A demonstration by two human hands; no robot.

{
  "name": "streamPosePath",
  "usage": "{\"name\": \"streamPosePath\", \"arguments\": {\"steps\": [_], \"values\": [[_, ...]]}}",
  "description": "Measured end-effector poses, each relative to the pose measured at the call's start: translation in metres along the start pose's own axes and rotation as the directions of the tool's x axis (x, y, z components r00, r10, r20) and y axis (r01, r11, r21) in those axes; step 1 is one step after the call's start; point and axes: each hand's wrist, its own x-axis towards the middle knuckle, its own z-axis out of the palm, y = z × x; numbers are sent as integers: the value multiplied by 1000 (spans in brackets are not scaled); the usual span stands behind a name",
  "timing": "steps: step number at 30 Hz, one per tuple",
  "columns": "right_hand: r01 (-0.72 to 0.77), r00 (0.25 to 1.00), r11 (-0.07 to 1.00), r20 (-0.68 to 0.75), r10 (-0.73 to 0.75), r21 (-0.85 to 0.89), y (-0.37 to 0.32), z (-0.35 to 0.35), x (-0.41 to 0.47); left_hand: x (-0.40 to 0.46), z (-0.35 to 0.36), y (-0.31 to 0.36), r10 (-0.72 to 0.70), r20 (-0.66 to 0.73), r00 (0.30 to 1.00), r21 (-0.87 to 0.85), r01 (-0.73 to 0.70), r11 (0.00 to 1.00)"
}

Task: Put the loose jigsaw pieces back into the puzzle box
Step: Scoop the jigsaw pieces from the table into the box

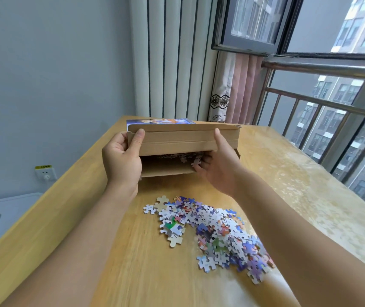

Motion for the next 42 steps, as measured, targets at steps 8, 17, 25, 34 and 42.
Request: {"name": "streamPosePath", "arguments": {"steps": [8,17,25,34,42], "values": [[97,988,987,132,-79,-131,0,-27,-24,-2,1,3,-7,-5,1000,6,7,1000],[260,807,-401,426,-409,-878,16,-41,-36,-1,0,1,-12,-5,1000,8,12,1000],[240,942,-454,318,-103,-858,9,-22,-2,-2,-1,1,-20,-9,1000,25,20,999],[605,774,-313,632,17,-732,27,-12,-49,1,-1,0,-35,-26,999,13,35,999],[657,749,-340,632,196,-673,59,4,-51,2,-3,1,-17,-47,999,17,18,1000]]}}
